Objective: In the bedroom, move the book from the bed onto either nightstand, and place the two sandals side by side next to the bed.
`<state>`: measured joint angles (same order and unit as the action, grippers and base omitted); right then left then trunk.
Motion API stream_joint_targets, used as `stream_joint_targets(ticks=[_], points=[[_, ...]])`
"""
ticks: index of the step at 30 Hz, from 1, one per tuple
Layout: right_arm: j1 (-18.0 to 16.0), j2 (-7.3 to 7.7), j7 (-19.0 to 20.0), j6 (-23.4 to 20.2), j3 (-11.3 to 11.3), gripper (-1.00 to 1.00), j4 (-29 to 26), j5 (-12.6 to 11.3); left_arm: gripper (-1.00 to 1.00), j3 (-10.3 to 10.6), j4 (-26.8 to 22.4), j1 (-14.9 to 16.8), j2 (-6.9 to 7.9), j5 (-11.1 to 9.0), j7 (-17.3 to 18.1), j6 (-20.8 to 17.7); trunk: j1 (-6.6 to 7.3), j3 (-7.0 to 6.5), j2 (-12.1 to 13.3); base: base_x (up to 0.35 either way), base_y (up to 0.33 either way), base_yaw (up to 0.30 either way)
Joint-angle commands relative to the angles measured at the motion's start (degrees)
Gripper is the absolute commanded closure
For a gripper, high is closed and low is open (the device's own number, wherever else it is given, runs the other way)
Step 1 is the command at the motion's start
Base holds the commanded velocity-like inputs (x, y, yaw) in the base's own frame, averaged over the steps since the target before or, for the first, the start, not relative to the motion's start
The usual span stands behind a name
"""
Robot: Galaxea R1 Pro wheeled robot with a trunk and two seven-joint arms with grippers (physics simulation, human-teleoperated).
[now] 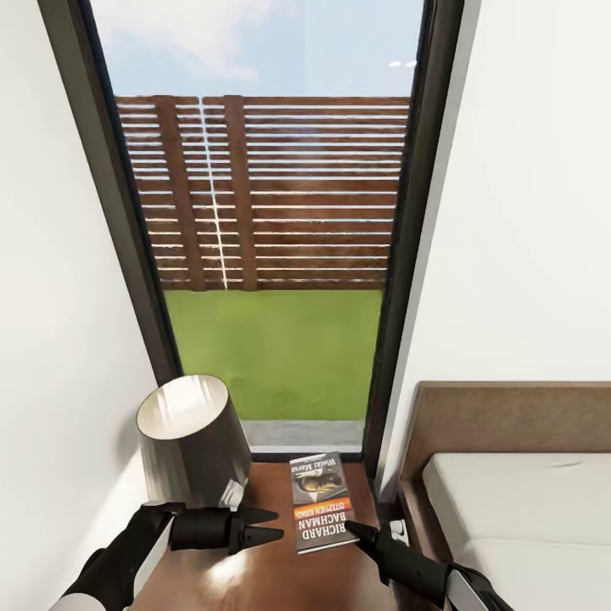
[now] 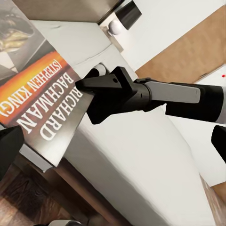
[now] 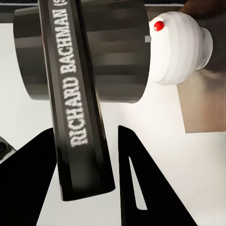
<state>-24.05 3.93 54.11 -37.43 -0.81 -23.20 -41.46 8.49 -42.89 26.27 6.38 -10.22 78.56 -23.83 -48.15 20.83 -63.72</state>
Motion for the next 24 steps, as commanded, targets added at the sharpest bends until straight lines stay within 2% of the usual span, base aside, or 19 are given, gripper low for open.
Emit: stream_joint_targets(ticks=[1, 24], points=[[-0.04, 0.02, 0.03, -0.35, -0.08, 1.0, 0.0, -0.37, -1.0, 0.3, 0.0, 0.03, 0.06, -0.5, 0.0, -0.6, -0.23, 0.25, -0.46, 0.0, 0.0, 0.0], [-0.04, 0.02, -0.01, -0.28, -0.19, 1.0, -0.01, -0.2, -1.0, 0.24, 0.0, 0.05, -0.04, -0.53, 0.1, -0.6, -5.28, 4.38, -9.68, 0.0, 0.0, 0.0]])
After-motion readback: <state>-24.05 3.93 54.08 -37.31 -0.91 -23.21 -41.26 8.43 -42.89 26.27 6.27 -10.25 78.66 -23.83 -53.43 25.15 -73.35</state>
